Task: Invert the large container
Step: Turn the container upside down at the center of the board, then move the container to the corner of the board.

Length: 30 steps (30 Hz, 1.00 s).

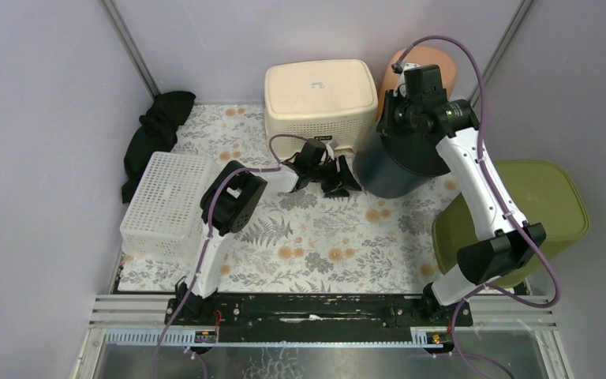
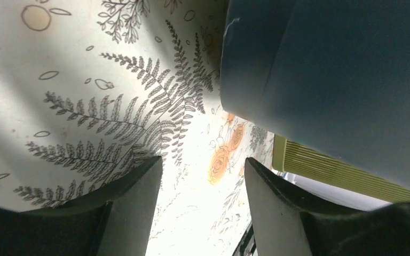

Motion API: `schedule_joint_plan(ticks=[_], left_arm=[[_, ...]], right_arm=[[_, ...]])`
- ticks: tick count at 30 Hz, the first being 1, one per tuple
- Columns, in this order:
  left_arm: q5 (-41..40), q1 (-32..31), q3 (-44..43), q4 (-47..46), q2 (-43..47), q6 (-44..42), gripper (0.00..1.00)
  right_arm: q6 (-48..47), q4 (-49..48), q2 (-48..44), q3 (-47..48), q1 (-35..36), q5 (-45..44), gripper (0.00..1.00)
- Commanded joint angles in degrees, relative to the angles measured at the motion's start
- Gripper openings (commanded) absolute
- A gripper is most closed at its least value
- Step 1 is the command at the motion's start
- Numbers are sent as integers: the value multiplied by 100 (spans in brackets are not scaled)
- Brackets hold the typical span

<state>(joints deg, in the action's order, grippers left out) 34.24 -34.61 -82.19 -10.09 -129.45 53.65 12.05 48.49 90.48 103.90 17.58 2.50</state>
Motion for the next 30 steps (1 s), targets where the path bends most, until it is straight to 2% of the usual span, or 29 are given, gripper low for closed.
schedule_joint_plan(ticks=[1,3,9,13,16,19,21,24,28,30], left_arm=[[-579,14,317,1093,-119,-641,67],[-597,35,466,955,-56,-588,67],[-696,42,491,828,156,-535,67],[-735,-18,-200,1027,-57,-523,67],[-882,-169,-948,1328,-275,-533,67],[-1230,-237,-1606,1709,-493,-449,67],[-1465,-239,-1772,1603,-549,-292,66],[-1590,-256,-2482,1668,-937,-281,66],[-1282,-375,-3167,799,-1328,-198,66],[-1077,-504,-3876,669,-1757,-255,67]], right_arm=[[77,83,-241,-282,129,-208,22],[88,34,-302,-521,161,-351,25],[-12,194,-338,-673,160,-1203,48],[-23,385,-417,-311,161,-1523,67],[35,532,-528,-54,159,-1627,77],[58,633,-729,81,162,-1614,81],[38,659,-909,86,165,-1576,82],[64,631,-1245,-37,166,-1464,84],[195,96,-1725,-675,165,-415,83],[218,-319,-1819,-1061,160,270,82]])
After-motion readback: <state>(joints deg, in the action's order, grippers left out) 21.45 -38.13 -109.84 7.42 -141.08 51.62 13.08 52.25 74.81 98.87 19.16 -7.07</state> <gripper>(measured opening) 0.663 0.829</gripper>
